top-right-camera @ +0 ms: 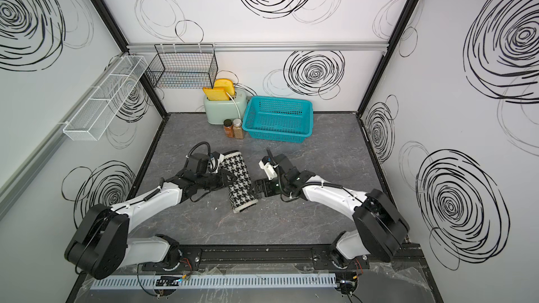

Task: Roll up the scarf and place it into the basket
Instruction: Pick up the scarf at the center of the board, then move the basket to the center of the board.

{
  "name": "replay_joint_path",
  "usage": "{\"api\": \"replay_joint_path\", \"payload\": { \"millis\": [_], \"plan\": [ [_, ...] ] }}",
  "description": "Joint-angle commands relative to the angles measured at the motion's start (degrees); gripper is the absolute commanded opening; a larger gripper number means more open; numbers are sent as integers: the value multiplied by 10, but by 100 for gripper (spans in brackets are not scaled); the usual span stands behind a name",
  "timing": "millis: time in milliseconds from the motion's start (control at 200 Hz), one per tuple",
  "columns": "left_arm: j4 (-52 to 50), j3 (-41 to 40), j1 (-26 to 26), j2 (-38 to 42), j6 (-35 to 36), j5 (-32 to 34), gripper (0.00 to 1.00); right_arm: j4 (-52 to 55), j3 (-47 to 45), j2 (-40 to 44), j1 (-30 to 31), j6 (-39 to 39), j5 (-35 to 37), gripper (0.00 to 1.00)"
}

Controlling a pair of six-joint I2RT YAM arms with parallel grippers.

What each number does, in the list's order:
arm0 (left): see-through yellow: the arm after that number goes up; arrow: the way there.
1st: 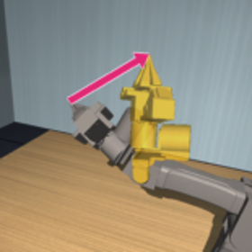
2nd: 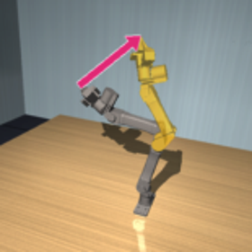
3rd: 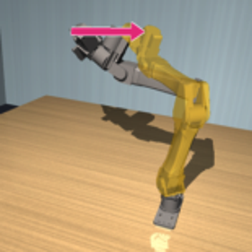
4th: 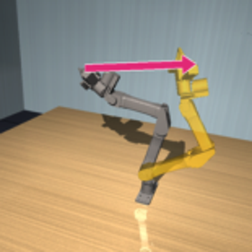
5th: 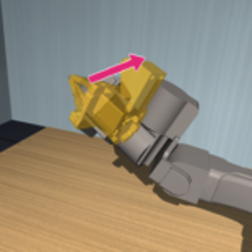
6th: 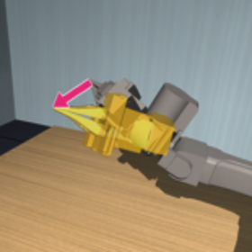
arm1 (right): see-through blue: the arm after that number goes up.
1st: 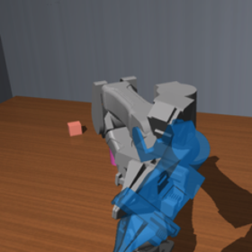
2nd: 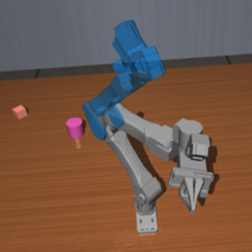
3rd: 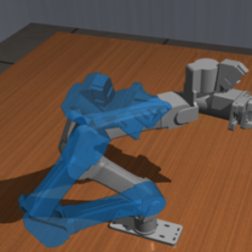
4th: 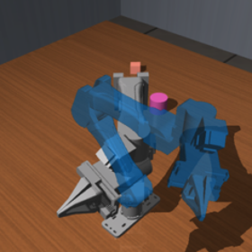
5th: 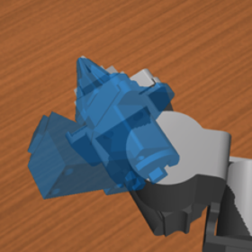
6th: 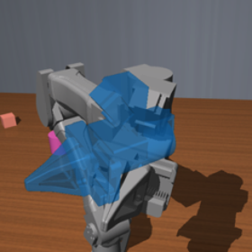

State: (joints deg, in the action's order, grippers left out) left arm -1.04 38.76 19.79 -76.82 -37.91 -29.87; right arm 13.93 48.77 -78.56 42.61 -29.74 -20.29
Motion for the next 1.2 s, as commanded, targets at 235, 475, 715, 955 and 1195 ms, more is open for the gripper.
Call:
{"api": "replay_joint_path", "payload": {
  "millis": [235, 475, 715, 955, 1195],
  "plan": [
    [-140, 347, 23, -153, 128, 36, 0, 180, 81, 137, -124, 52, 95, 99],
    [-168, 584, 35, -291, 163, 47, 0, 171, 110, 146, -234, 71, 110, 99],
    [-159, 727, 18, -386, 176, 28, 0, 85, 135, 2, -324, 13, 54, 99],
    [-102, 814, -4, -462, 184, 30, 0, 17, 213, -149, -361, -25, 98, 99],
    [-60, 873, -7, -514, 169, 21, 0, -83, 274, -271, -373, -66, 64, 99]
  ]
}}
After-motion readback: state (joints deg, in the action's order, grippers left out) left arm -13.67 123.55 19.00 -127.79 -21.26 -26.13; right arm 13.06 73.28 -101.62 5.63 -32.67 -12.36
